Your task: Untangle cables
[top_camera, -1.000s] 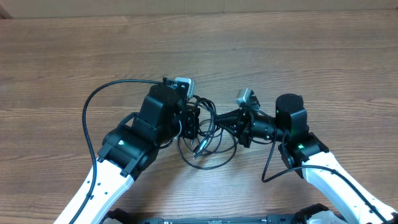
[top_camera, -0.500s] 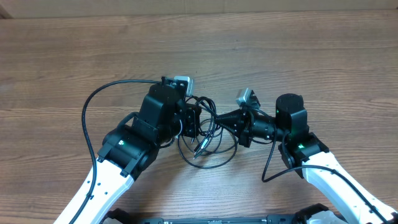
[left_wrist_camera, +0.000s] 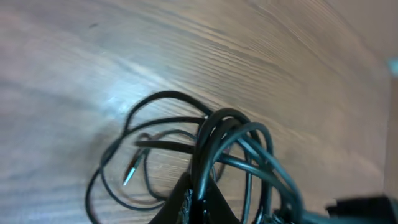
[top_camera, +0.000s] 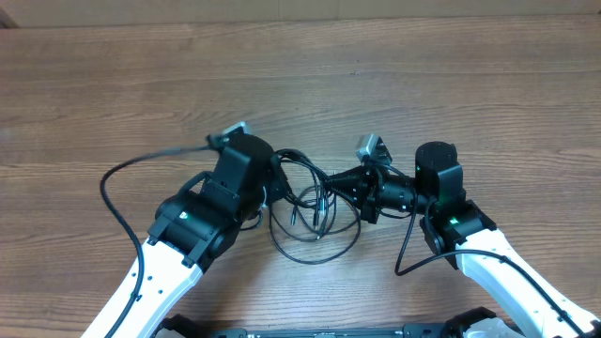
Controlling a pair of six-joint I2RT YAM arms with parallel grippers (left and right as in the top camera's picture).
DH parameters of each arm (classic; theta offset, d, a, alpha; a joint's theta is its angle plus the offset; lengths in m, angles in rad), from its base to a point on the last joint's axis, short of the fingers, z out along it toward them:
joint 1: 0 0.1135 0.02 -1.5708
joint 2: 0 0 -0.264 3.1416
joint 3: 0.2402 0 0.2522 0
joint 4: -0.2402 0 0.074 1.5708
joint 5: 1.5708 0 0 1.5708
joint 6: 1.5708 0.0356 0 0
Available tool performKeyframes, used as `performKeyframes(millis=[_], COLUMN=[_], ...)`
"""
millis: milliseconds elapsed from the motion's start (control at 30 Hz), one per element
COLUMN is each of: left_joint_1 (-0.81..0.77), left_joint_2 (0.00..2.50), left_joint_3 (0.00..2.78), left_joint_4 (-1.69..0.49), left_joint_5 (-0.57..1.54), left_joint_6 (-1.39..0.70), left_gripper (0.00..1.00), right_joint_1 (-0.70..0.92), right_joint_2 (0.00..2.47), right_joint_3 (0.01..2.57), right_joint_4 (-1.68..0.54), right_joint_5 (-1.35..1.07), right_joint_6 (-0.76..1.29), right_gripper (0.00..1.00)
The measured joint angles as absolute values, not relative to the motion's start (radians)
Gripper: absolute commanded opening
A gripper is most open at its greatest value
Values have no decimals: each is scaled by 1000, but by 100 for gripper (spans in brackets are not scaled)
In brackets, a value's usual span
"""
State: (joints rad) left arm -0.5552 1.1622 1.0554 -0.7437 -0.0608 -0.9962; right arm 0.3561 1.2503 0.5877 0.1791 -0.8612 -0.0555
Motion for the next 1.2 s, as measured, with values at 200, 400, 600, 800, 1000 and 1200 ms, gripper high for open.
performKeyframes(millis=[200,400,600,800,1000,1200], left_joint_1=[-555,-555,-555,-555,-555,-555], left_joint_2=[1162,1162,1164,1164,1164,1164], left_joint_3=[1055,1055,1055,1055,1055,1055], left_joint_4=[-814,-842,-846,-864,-854,-770], left_joint_5=[-135,-178,-201,-222,-239,-206], left_joint_6=[-1209,-1327,-1359,-1350,-1253,-1111], left_gripper=[4,4,5,4,4,4], right_joint_1=[356,356,356,356,356,356], right_joint_2=[1250,1250,1250,1250,1250,1250], right_joint_3=[588,588,588,588,588,588], right_joint_4=[179,179,179,178,172,171], right_joint_5=[-865,-865,-864,-859,-856,-856], right_joint_6=[-56,-56,-56,-52,-57,-59], right_gripper=[4,4,4,21,100,100])
